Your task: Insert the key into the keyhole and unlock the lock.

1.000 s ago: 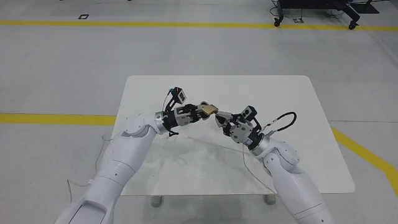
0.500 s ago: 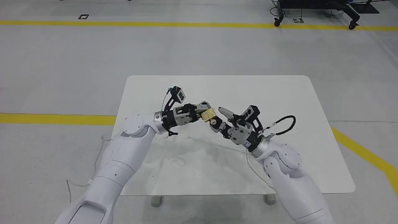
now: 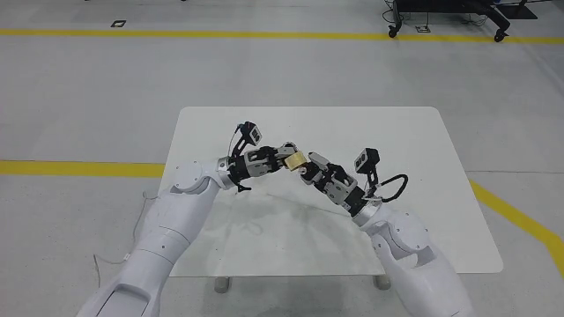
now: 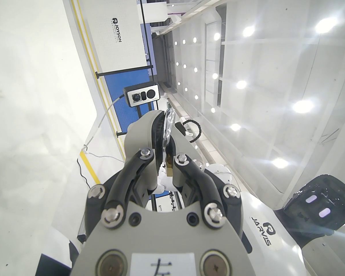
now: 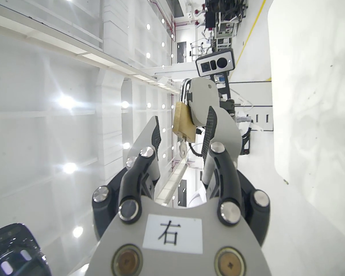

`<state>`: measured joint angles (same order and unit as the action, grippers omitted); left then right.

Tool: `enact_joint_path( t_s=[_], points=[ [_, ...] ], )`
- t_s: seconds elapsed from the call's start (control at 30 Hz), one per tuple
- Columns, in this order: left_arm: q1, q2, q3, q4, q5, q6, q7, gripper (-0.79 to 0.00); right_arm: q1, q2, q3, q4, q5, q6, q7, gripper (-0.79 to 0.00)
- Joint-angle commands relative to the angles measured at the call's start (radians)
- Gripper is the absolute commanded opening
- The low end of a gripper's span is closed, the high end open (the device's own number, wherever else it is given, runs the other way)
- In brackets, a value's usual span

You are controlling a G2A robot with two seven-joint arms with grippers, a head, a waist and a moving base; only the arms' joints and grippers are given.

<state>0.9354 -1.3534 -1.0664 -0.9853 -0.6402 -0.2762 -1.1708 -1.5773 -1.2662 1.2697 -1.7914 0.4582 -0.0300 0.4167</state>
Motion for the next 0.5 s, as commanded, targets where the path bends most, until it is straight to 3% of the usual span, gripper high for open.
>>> enact_joint_path(
  t_s=[0.0,0.33,0.47],
  points=[
    [-0.003,0.0,0.004,0.003,0.018,0.007,0.014,-0.785,-0.013,-0.001,-0.007,-0.019,-0.034,-0.011,-0.048,-0.465],
    [-0.006,0.0,0.03,-0.006,0.1,0.015,0.063,-0.785,-0.035,-0.006,-0.059,-0.067,-0.246,0.025,-0.224,-0.52],
    [-0.007,0.0,0.036,-0.007,0.117,0.019,0.072,-0.785,-0.032,-0.007,-0.069,-0.067,-0.264,0.039,-0.238,-0.711]
  ],
)
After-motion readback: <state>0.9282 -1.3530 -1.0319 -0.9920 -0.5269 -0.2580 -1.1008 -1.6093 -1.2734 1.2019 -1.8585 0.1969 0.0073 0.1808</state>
